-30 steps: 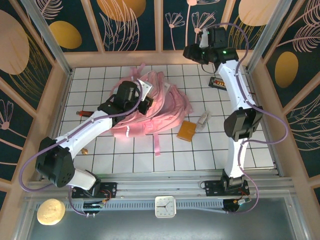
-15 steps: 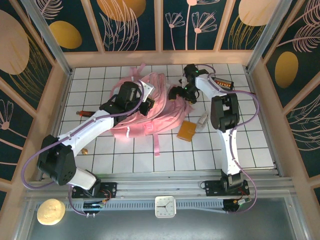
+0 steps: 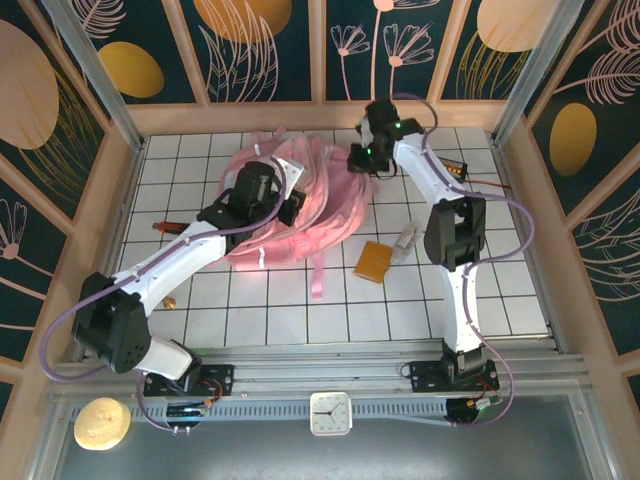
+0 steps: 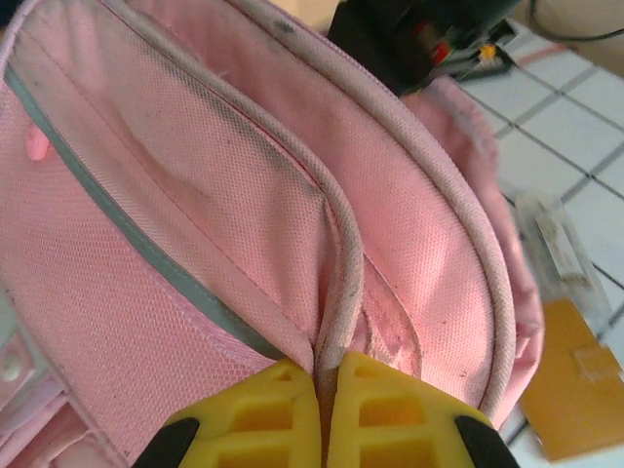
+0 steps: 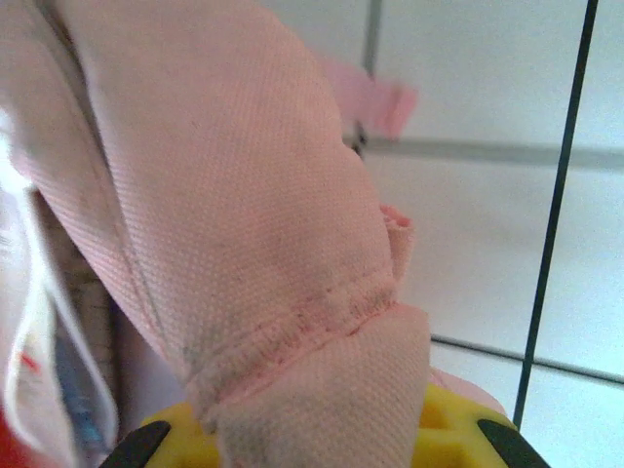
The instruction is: Pack the student bag
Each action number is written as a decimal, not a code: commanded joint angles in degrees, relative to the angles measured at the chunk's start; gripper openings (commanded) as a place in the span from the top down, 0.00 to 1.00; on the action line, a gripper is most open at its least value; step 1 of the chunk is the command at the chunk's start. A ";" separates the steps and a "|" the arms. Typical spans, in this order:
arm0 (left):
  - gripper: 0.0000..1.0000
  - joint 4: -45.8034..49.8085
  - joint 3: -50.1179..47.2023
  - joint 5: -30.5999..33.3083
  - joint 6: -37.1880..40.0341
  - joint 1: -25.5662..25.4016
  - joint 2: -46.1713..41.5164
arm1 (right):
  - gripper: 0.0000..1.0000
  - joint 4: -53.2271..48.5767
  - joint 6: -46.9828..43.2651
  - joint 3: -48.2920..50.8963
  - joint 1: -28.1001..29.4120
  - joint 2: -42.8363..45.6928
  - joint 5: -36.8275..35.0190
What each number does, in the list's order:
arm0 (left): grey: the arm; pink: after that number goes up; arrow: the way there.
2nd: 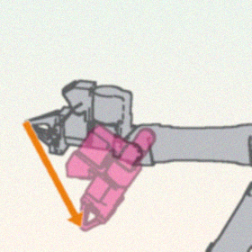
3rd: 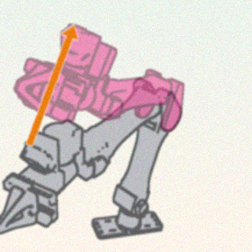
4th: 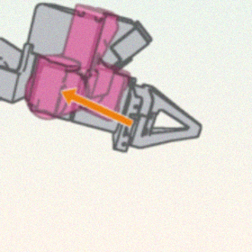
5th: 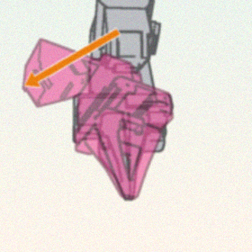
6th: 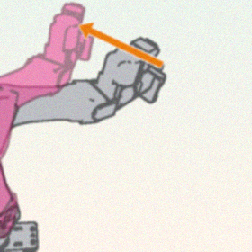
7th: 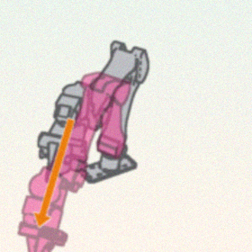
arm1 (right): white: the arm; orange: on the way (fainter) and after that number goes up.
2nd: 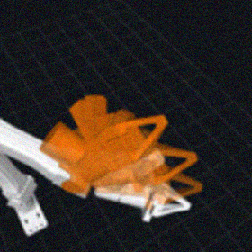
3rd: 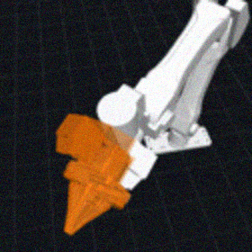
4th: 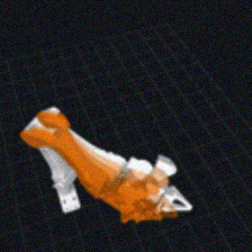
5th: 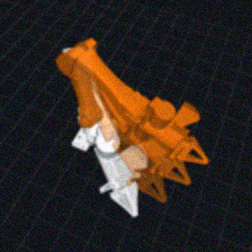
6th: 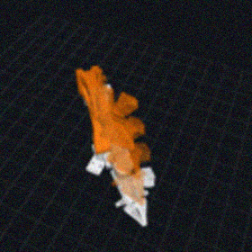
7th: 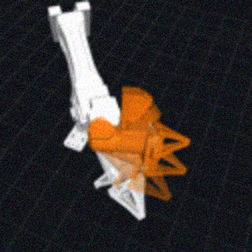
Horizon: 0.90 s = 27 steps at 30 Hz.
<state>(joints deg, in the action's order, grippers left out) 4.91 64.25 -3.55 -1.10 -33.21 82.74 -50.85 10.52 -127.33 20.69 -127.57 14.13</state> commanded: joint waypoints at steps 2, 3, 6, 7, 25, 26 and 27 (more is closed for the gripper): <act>1.00 -8.45 -2.34 10.68 1.08 0.71 -7.47 | 1.00 10.88 0.84 -6.31 0.40 12.51 -8.25; 1.00 -8.72 -3.52 12.35 1.10 0.81 -8.32 | 1.00 11.16 1.08 -5.56 0.36 13.74 -9.11; 1.00 -9.31 -6.61 16.48 1.10 0.99 -11.50 | 1.00 16.30 1.95 1.14 0.65 19.90 -12.56; 1.00 -9.88 -7.99 18.10 0.78 1.04 -12.94 | 1.00 19.46 2.72 6.16 -0.30 22.53 -14.05; 1.00 -4.12 -1.15 4.16 0.26 1.75 -3.93 | 1.00 33.33 25.50 44.39 -11.60 27.35 8.16; 0.99 -4.05 -1.06 2.92 -0.52 1.75 -3.14 | 1.00 33.88 25.90 45.06 -11.56 26.91 8.43; 0.93 -3.80 -0.86 2.18 -1.60 1.75 -2.69 | 1.00 34.57 26.16 45.78 -11.56 26.73 8.48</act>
<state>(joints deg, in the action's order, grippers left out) -0.58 61.65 0.73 -0.78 -32.51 79.00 -26.20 33.71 -81.82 10.48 -102.15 23.09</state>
